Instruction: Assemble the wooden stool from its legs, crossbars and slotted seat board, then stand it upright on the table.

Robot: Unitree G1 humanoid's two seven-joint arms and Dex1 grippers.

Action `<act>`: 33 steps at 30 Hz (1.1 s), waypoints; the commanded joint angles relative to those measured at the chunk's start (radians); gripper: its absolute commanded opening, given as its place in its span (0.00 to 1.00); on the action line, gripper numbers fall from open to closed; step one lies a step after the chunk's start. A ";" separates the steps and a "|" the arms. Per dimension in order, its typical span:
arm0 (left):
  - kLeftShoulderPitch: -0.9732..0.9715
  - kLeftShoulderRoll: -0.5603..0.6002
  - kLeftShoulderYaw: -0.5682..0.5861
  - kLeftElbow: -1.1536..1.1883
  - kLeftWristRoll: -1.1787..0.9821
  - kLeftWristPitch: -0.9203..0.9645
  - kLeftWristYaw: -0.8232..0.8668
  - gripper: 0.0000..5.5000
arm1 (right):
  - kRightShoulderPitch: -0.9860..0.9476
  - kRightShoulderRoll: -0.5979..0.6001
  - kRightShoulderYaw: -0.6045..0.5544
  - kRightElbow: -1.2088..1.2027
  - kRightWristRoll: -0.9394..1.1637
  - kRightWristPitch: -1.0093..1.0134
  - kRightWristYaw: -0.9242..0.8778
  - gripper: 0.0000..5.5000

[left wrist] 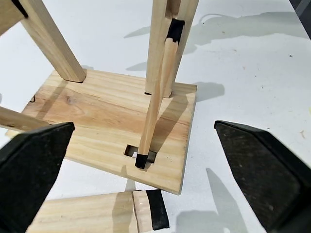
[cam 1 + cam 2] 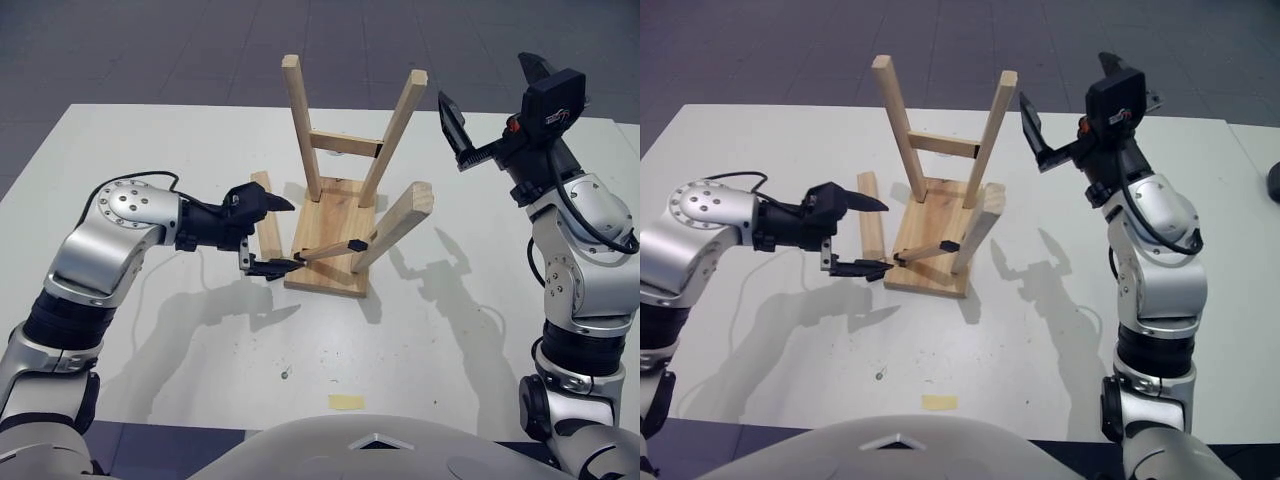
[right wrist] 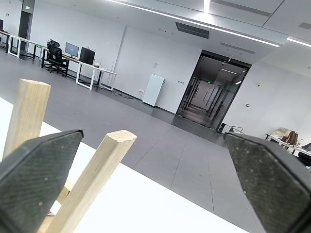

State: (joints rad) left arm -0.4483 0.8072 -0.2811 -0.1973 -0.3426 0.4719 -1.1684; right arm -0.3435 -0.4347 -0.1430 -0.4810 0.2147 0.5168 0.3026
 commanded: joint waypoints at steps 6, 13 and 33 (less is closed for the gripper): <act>-0.038 -0.111 -0.112 0.128 0.125 -0.119 -0.023 0.88 | 0.003 0.015 0.024 0.000 -0.011 0.003 -0.013 0.98; -0.036 -0.161 -0.136 0.208 0.186 -0.170 -0.017 0.66 | 0.013 0.025 0.034 -0.009 -0.014 0.006 -0.024 0.98; -0.035 -0.206 -0.103 0.249 0.239 -0.215 0.003 0.08 | 0.014 0.045 0.052 -0.017 -0.023 0.009 -0.042 0.98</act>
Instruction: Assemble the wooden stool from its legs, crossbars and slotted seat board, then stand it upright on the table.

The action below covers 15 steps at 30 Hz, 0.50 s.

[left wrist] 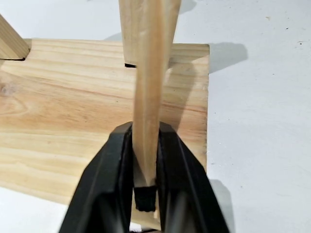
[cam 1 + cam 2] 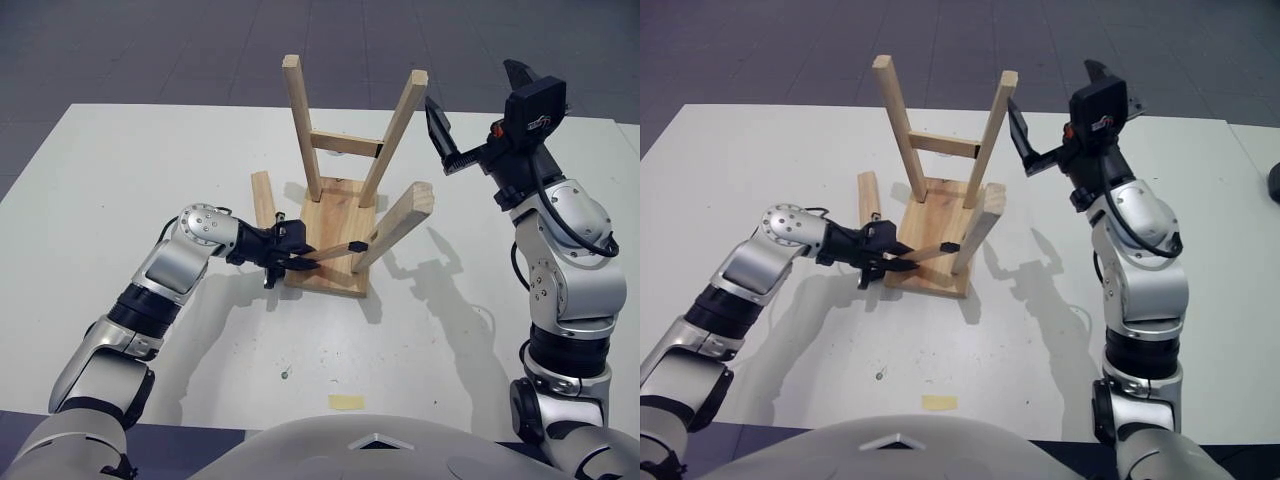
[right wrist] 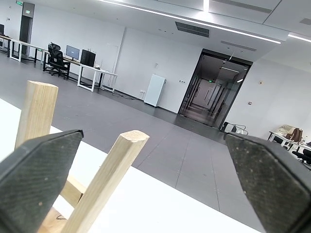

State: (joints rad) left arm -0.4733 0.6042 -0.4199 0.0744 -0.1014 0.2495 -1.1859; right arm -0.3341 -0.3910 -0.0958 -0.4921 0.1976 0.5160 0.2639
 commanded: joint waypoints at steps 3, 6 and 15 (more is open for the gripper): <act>-0.016 -0.009 0.066 -0.037 -0.013 0.020 0.040 0.08 | 0.003 0.004 0.002 -0.007 -0.008 0.012 -0.008 0.98; -0.007 -0.003 0.098 -0.078 -0.027 0.034 0.058 0.08 | 0.000 0.006 0.004 -0.006 -0.010 0.010 -0.008 0.98; -0.114 -0.063 0.497 -0.343 -0.195 0.221 0.420 0.08 | -0.193 0.079 -0.214 -0.085 0.475 0.205 -0.004 0.98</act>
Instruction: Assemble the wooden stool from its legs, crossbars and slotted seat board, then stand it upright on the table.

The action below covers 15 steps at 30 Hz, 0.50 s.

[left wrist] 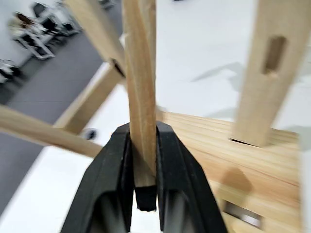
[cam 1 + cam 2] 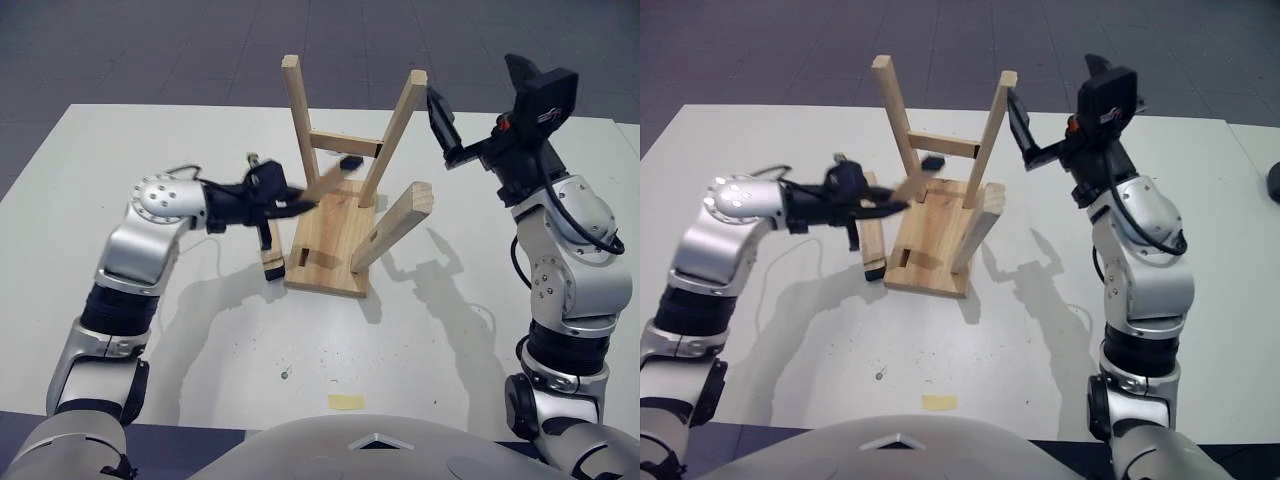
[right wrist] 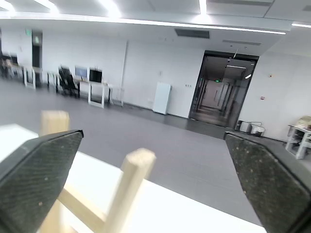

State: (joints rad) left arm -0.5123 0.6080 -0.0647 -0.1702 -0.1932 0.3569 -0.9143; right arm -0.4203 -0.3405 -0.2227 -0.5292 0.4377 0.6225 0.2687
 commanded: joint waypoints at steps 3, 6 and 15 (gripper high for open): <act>-0.058 -0.086 0.095 -0.152 -0.019 0.100 0.250 0.08 | -0.167 0.078 -0.088 -0.055 0.343 0.197 -0.136 0.98; -0.037 -0.138 0.018 -0.208 0.114 0.081 0.403 0.08 | -0.179 0.175 -0.067 -0.069 0.477 0.258 -0.264 0.98; -0.047 -0.218 -0.119 -0.243 0.291 0.066 0.550 0.08 | -0.108 0.206 0.123 -0.102 0.458 0.263 -0.282 0.86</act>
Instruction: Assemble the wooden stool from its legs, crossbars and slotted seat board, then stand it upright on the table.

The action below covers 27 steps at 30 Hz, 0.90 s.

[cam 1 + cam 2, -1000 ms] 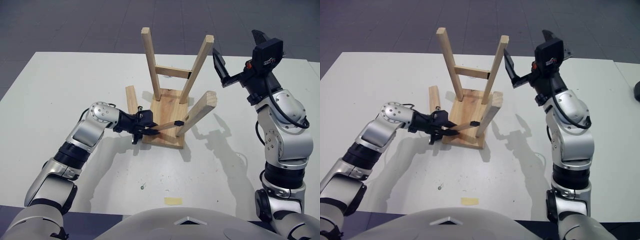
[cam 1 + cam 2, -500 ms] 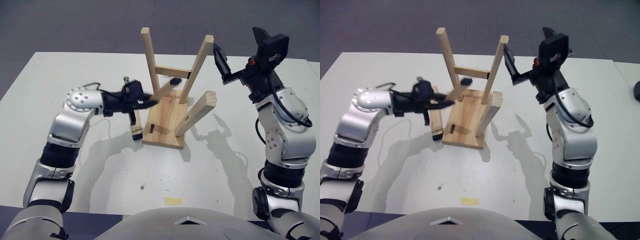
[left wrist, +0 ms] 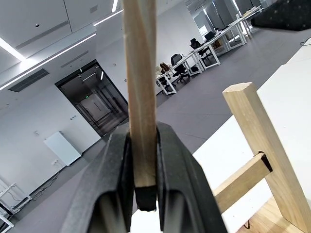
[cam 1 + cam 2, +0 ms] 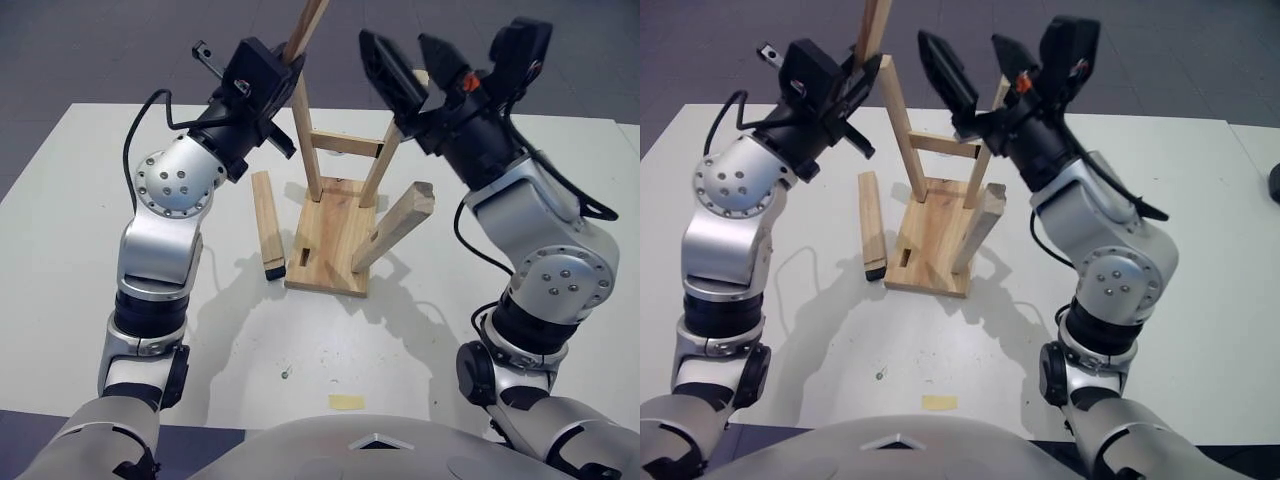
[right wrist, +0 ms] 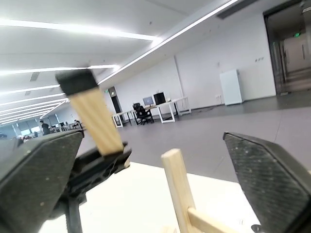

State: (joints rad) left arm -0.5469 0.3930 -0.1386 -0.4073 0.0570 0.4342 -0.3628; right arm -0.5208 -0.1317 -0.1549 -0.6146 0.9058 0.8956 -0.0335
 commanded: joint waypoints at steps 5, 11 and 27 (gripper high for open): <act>0.006 -0.004 -0.097 -0.028 0.041 -0.038 -0.047 0.08 | -0.038 -0.025 0.118 0.008 -0.078 -0.072 0.088 0.71; 0.033 0.006 -0.110 -0.055 0.028 -0.057 -0.094 0.08 | -0.038 -0.044 0.119 0.029 -0.106 -0.113 0.137 0.54; 0.052 0.002 -0.120 -0.058 0.045 -0.060 -0.108 0.08 | -0.010 -0.007 0.106 0.016 -0.078 -0.135 0.107 0.24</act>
State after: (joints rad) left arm -0.5037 0.3937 -0.2481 -0.4660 0.0945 0.3789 -0.4585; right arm -0.5308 -0.1506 -0.0458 -0.5893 0.8133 0.7715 0.0777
